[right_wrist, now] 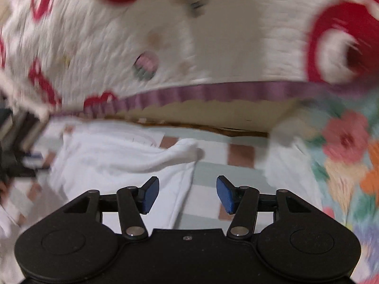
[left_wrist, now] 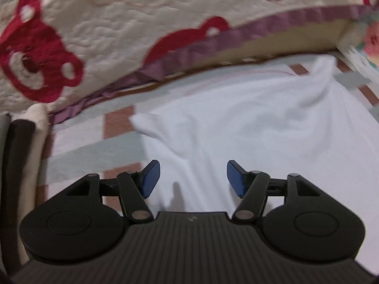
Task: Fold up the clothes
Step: 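Release the right gripper and move both grippers along the shirt edge by the bed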
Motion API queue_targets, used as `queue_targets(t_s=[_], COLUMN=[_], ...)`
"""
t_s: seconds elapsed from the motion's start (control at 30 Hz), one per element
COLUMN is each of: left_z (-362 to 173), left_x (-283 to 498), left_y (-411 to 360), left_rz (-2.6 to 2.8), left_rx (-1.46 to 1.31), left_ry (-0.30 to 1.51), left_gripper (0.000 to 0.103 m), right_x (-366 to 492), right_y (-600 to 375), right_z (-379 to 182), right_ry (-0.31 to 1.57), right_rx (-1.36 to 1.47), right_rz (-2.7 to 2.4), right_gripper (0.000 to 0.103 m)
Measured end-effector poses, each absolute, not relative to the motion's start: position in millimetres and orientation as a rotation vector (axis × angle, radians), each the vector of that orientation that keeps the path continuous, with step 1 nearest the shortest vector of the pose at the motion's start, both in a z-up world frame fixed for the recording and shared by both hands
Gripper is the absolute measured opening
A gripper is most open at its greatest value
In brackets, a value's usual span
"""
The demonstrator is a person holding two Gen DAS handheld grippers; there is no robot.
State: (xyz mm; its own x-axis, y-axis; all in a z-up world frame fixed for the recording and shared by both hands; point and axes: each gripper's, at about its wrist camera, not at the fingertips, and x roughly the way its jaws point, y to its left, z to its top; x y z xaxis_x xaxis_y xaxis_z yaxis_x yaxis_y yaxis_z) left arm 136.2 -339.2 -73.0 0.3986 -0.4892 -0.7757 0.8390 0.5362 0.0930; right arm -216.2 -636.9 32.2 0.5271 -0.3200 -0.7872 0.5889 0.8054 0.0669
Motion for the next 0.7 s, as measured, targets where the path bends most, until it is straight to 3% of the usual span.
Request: queue_targets(t_s=[0.13,0.27,0.6,0.7], left_z=[-93,-113,-140,-144], left_x=[167,181,227,239], left_y=[-325,-325,-340,-342], left_rz=[-0.839,-0.807,-0.784,-0.784], left_rx=[0.396,0.357,0.188,0.115], left_ry=[0.831,0.879,0.891,0.893], left_gripper=[0.062,0.062,0.062,0.067], right_x=[-158,-147,-109,-98], right_y=[-629,-655,-679,-683], right_z=[-10,-63,-147,-163], right_ry=[0.917,0.800,0.819,0.814], right_rx=[0.201,0.316,0.300,0.296], right_rz=[-0.563,-0.609,-0.626,-0.648], right_gripper=[0.059,0.059,0.057,0.064])
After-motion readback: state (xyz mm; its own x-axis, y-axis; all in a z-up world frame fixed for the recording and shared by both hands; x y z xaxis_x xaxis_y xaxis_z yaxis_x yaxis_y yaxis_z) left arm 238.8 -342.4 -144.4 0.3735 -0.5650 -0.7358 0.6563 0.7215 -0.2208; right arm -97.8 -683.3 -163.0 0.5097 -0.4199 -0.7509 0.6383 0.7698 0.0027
